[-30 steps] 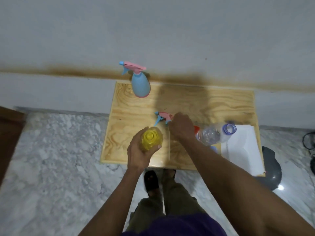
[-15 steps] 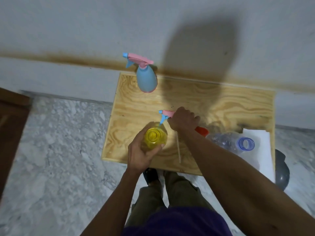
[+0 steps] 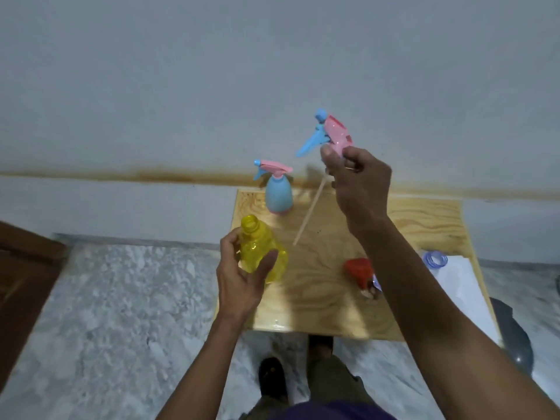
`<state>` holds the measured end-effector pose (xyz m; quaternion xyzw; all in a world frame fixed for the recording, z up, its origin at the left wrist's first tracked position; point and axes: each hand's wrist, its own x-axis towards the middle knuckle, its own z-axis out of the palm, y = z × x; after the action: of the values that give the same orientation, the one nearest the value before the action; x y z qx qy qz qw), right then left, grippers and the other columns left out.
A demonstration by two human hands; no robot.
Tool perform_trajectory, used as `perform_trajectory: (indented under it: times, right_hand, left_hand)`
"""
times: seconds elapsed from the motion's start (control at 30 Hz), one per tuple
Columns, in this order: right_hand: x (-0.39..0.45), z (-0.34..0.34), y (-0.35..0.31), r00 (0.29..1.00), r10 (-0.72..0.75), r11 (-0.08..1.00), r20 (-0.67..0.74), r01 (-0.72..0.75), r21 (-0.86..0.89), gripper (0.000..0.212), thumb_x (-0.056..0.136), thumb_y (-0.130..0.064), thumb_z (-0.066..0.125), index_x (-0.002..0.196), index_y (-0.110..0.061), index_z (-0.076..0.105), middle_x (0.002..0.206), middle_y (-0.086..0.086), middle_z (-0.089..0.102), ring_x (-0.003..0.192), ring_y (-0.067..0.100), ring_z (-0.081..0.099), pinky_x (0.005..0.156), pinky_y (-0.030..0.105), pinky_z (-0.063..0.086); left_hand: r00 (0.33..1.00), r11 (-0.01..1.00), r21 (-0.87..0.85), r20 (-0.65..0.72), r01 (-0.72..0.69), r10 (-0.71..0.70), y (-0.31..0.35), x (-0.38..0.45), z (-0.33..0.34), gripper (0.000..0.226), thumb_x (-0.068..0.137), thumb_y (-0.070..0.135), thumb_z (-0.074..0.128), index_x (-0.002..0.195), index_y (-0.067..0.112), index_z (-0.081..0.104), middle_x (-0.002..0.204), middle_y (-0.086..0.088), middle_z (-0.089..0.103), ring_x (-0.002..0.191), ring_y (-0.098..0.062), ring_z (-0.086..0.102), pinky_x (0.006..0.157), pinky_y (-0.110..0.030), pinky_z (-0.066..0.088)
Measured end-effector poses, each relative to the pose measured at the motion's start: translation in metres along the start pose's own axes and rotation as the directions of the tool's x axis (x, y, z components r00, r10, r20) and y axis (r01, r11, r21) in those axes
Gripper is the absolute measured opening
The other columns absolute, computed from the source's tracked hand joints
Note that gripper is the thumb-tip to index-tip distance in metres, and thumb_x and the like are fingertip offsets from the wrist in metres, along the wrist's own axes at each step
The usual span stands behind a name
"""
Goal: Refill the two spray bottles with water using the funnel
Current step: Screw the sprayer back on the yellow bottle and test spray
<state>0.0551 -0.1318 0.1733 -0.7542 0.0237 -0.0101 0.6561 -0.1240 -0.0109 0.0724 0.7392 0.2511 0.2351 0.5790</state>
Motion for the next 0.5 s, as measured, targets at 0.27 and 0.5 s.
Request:
perform_trajectory:
  times: [0.27,0.5]
  right_hand:
    - [-0.076,-0.027,-0.116,0.981,-0.149,0.866,-0.125,0.190,0.463,0.025,0.088,-0.028,0.076,0.098,-0.006,0.068,0.086,0.010,0.068,0.075,0.019,0.071,0.063,0.028,0.054]
    - [-0.111,-0.041,-0.160,0.928,-0.322,0.795,-0.185,0.371,0.480,0.031,0.088,-0.021,0.077,0.101,0.004,0.064,0.086,0.012,0.066,0.070,0.018,0.068,0.060,0.029,0.055]
  left_hand:
    - [0.961,0.961,0.012,-0.018,-0.275,0.275,0.040,-0.008,-0.014,0.074,0.086,0.064,0.060,0.150,0.043,0.030,0.149,0.003,0.049,0.137,-0.012,0.048,0.110,-0.038,0.044]
    - [0.925,0.925,-0.021,-0.038,-0.378,0.377,0.069,-0.020,-0.019,0.067,0.082,0.057,0.065,0.139,0.067,0.031,0.145,0.016,0.052,0.132,-0.016,0.054,0.106,-0.048,0.047]
